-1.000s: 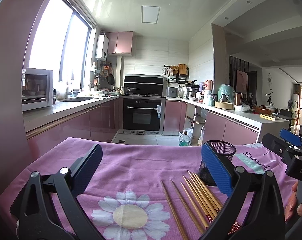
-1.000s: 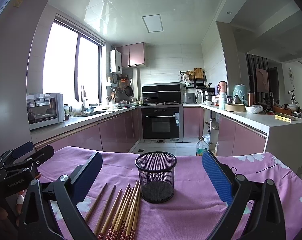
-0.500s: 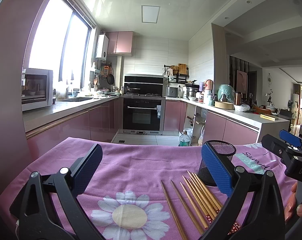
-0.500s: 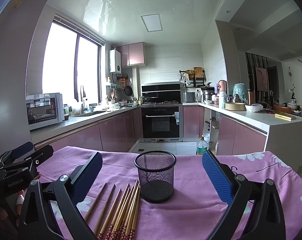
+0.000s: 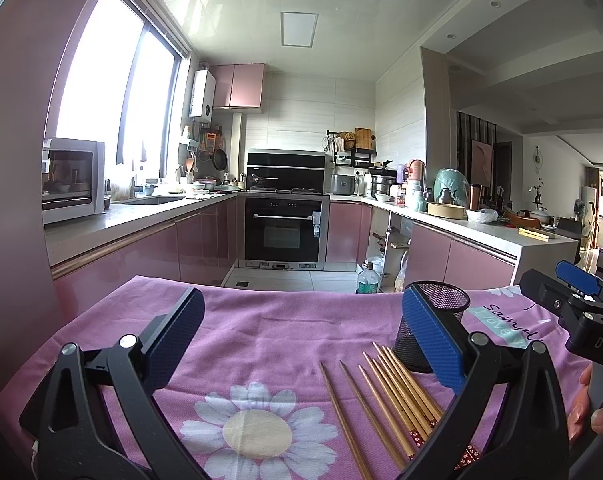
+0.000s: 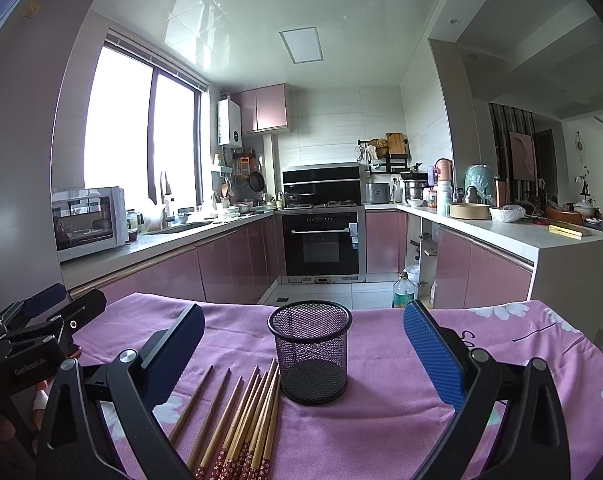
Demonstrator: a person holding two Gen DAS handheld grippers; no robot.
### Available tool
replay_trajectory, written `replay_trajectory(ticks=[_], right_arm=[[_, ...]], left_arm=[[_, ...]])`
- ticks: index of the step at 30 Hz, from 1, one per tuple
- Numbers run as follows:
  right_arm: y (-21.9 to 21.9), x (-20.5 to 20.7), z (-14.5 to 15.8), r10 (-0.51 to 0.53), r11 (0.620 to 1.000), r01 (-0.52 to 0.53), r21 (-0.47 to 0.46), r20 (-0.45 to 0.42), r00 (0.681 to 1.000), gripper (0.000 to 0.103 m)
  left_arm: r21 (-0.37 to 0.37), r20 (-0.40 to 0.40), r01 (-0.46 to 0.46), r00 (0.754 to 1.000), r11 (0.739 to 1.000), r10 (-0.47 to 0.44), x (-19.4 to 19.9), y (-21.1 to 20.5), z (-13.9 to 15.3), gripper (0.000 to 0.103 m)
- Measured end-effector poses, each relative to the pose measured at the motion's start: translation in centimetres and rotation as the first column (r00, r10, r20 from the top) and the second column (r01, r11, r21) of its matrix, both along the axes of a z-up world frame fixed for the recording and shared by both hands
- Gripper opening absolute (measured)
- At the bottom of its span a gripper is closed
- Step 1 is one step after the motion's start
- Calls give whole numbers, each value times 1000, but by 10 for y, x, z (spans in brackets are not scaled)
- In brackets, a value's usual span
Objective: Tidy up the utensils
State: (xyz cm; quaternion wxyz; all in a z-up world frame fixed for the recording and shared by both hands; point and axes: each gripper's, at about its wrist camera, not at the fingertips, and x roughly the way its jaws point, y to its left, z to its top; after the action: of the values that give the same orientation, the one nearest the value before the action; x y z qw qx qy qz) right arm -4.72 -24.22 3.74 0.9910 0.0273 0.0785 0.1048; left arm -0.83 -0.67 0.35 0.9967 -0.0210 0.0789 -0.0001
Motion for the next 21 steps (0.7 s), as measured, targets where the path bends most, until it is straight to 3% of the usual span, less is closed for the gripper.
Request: replay_trajectory(ticks=[21], right_arm=[[0, 3, -2, 8, 1000, -8, 7, -10, 1000, 96]], left_arm=[[1, 0, 0, 1000, 1000, 0, 0, -1, 1, 97]])
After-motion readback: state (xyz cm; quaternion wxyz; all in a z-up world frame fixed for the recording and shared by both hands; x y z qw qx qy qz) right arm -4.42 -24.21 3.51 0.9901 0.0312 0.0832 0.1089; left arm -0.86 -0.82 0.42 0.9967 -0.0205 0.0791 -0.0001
